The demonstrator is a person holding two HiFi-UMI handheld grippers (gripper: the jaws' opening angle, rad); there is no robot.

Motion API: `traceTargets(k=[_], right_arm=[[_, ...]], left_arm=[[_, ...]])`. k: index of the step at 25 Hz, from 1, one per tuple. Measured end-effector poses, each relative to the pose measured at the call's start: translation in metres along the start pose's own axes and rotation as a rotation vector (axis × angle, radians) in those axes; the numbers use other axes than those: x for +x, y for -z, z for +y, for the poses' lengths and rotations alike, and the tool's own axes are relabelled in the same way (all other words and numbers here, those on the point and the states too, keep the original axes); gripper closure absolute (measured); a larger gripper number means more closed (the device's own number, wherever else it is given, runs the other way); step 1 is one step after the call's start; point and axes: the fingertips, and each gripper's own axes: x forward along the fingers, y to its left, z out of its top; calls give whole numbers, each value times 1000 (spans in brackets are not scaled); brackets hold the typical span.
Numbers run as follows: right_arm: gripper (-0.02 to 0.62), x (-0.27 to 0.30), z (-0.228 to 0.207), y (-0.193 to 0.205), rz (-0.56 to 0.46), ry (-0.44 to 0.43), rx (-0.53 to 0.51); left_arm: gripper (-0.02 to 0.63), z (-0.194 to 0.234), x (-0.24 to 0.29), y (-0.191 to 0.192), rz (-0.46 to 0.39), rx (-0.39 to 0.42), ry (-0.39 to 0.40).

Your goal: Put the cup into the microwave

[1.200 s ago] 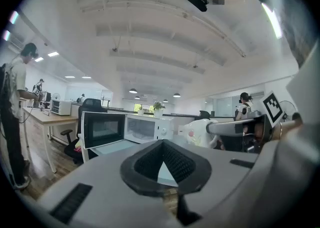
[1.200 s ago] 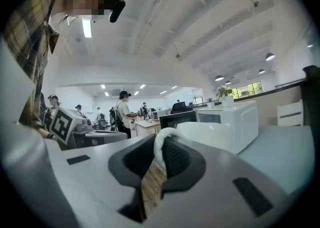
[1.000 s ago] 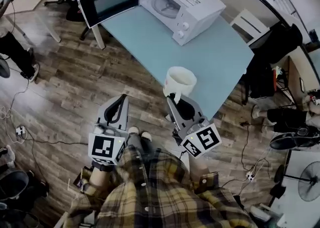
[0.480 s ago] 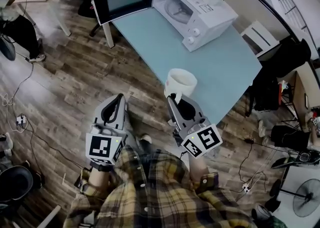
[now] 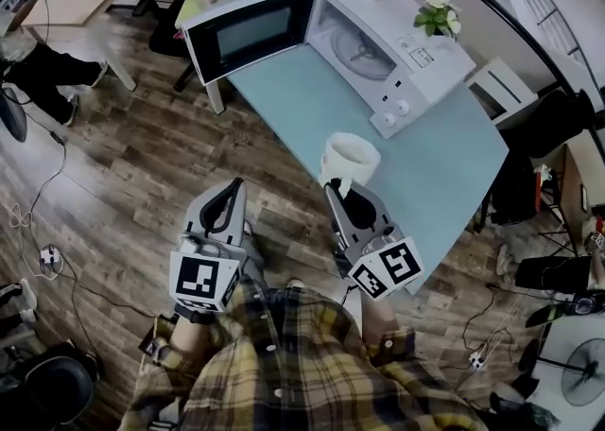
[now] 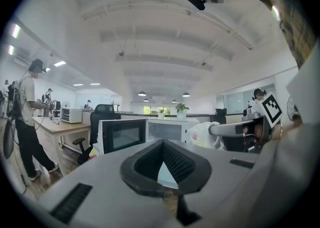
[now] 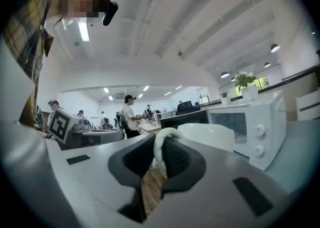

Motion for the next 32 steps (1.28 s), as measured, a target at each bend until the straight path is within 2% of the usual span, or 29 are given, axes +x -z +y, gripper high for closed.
traceTargets(k=[7,15,21,29,32], right_arm=[[551,71,1,-1,8,54,25],[551,114,3,3,-5,120,44],[551,123,-1,14,1,175,79],[551,119,-9,23,-4,227,108],[551,121,-22,25,-4,243,123]], left_arm=[[609,72,33,-7,15,-6,52],[609,120,57,-5,19,-8,107],[609,135,59,4,42,-12,135],[609,132,66,17,85,-6,180],[609,132,75,13,77,0,191]])
